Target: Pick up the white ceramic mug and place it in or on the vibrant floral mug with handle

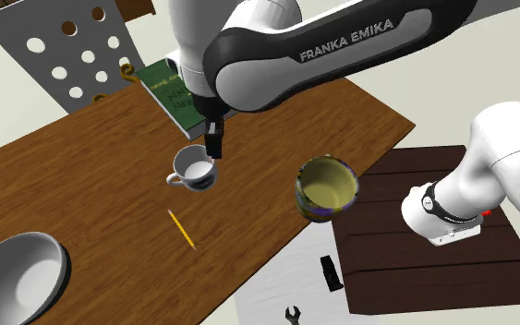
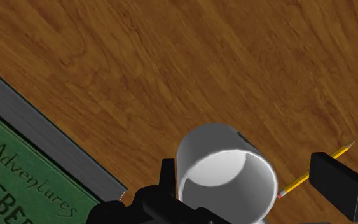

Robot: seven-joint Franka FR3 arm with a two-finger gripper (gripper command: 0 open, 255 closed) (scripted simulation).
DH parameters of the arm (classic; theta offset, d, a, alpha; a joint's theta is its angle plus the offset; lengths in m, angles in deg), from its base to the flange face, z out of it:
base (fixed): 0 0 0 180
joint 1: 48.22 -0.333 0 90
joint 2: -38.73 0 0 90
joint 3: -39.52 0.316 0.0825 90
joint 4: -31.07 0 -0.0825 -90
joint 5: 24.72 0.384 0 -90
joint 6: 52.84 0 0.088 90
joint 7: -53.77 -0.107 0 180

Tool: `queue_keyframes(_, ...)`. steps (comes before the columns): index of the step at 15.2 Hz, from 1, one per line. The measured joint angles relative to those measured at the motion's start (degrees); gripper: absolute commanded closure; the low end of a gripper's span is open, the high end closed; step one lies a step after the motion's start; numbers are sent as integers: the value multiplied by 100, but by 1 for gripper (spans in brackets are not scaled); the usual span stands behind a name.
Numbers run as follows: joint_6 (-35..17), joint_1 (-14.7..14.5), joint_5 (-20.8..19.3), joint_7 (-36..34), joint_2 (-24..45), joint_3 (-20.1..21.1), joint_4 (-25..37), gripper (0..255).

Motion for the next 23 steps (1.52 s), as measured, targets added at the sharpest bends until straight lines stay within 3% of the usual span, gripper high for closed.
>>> queue_keyframes(7,185,286,294,245,1611,1,1585,0)
queue_keyframes(15,-240,321,383,316,1967,42,1489,0)
queue_keyframes(21,-283,317,388,316,1980,46,1464,0)
queue_keyframes(22,-283,317,388,316,1980,46,1464,255)
queue_keyframes(23,-283,317,388,316,1980,46,1464,255)
